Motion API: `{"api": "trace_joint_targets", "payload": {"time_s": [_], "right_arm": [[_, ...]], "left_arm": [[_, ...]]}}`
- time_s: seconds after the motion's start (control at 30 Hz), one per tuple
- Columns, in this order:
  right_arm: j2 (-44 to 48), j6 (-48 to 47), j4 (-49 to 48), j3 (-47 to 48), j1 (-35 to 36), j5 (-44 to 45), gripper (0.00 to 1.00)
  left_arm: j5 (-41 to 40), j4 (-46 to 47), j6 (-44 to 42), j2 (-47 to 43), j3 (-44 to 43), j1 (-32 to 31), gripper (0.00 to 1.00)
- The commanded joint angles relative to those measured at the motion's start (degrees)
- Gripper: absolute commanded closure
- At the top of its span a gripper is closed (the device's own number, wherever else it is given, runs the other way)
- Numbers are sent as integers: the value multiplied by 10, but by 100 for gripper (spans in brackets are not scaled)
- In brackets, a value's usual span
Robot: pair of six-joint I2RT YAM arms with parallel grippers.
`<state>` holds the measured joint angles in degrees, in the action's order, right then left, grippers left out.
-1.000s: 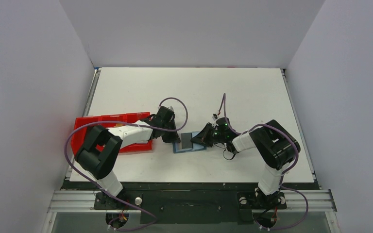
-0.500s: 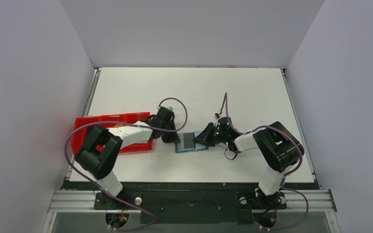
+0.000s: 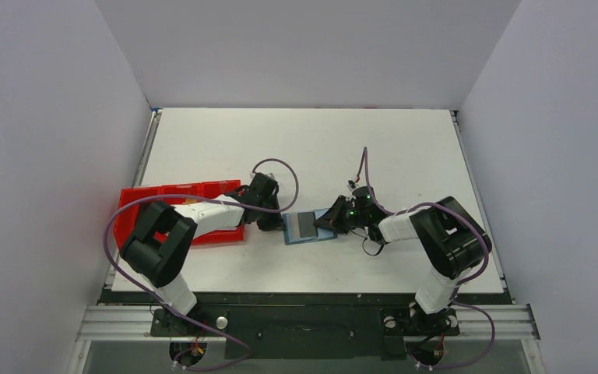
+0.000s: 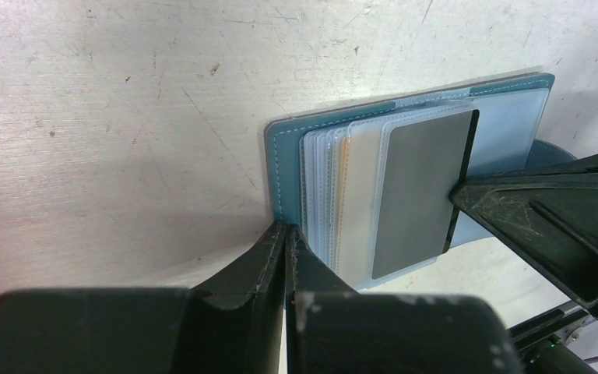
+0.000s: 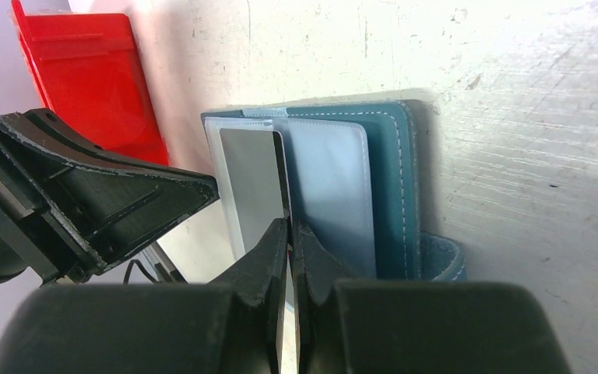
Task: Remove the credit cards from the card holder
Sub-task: Remove the credit card from the card holder.
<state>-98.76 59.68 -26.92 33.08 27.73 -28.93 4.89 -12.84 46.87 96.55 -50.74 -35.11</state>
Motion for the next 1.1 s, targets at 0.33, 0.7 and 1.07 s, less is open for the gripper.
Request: {"api": "trace_joint_targets", "payload": {"time_s": [0.33, 0.7, 1.07], "right_arm": [[30, -58, 59, -22, -9, 69, 100], [12, -76, 93, 15, 92, 87, 100], [8, -59, 95, 29, 100, 92, 100]], "left_arm": [[-28, -72, -22, -4, -13, -12, 100], [-31, -115, -26, -65, -72, -32, 100], [-27, -110, -22, -44, -62, -34, 100]]}}
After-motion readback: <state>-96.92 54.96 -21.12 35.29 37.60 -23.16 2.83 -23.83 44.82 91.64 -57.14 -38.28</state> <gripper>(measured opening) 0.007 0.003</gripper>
